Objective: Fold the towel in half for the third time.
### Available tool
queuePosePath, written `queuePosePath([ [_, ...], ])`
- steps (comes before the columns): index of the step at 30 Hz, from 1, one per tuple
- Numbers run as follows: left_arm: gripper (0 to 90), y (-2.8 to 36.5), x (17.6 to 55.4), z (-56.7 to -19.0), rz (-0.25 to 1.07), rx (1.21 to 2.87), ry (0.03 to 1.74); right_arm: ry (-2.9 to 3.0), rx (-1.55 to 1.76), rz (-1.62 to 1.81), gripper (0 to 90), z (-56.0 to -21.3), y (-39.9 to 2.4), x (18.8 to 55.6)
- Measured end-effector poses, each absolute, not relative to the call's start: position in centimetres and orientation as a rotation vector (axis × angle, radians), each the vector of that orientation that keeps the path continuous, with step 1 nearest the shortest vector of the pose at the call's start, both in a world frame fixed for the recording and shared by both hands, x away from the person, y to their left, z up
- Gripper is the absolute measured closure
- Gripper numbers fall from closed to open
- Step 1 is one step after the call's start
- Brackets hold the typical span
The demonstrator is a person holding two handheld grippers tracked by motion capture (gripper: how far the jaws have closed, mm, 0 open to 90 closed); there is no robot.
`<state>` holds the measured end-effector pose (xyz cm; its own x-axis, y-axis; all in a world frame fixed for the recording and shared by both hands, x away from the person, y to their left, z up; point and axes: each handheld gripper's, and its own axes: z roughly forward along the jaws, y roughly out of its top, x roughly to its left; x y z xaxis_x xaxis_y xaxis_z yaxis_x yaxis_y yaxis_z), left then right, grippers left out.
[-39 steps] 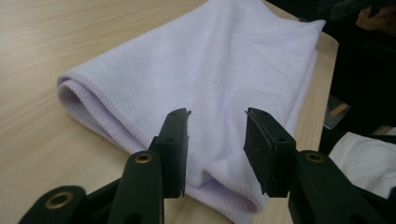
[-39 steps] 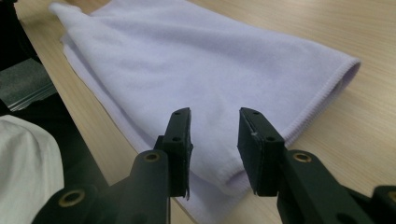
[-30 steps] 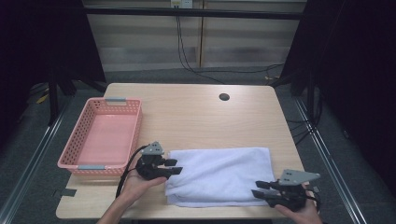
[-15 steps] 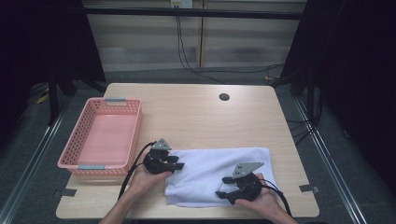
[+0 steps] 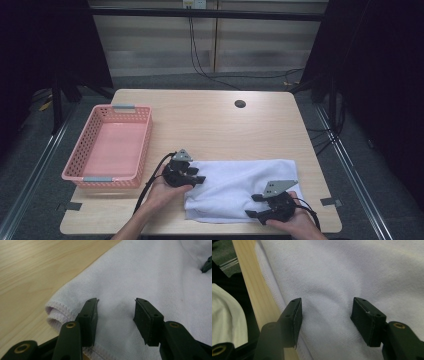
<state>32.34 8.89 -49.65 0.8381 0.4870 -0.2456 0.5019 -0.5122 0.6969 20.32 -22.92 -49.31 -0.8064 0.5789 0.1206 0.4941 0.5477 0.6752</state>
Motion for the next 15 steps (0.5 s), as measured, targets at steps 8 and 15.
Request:
queuePosePath([
  [8, 48.7, 8.5, 34.2, -48.2, 0.004, 2.163, 0.748, 2.652, 1.033, 1.19, 40.7, -48.7, -23.2, 20.9],
  [15, 46.2, 10.0, 35.8, -47.0, 0.038, 2.063, 0.819, 2.719, 0.884, 1.343, 39.1, -47.4, -16.9, 21.9],
])
